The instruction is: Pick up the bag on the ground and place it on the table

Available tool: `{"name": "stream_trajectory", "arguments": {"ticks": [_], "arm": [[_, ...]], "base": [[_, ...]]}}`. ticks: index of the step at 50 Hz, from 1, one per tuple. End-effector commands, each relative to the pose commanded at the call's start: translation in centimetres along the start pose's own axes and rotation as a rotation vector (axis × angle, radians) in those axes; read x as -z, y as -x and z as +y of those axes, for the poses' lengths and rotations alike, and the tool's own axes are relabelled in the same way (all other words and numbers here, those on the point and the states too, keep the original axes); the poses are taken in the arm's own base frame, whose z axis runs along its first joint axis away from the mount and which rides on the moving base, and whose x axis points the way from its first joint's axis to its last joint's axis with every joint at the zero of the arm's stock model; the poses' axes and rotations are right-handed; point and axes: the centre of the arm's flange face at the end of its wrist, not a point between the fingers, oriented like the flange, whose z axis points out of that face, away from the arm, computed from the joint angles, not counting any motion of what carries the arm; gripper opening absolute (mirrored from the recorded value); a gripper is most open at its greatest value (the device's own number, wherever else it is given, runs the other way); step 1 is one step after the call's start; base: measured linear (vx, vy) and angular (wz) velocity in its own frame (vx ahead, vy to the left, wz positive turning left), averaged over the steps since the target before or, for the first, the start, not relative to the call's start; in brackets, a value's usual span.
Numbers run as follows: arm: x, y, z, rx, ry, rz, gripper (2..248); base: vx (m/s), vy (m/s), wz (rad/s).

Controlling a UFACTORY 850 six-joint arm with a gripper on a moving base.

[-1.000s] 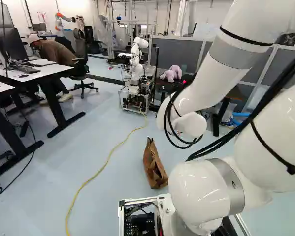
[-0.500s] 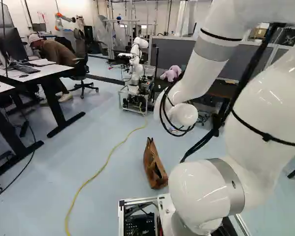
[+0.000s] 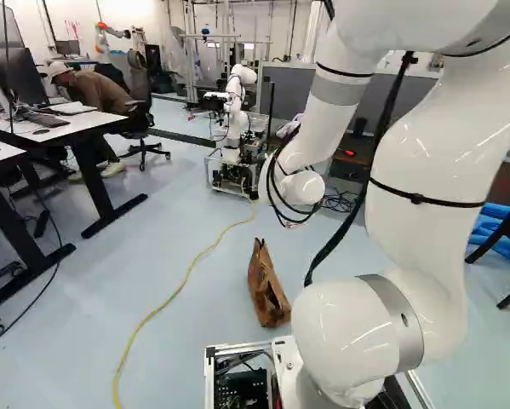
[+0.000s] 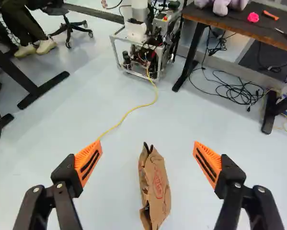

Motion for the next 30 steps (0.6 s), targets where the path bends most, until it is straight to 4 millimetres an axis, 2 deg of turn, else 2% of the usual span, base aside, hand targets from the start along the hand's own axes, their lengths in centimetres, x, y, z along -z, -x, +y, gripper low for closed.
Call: {"name": "stream_trajectory", "arguments": {"ticks": [30], "arm": [[-7.4,0.4,-1.9,-0.009,-0.006,-0.229,247]], "base": [[0.0,0.0,0.0]]}}
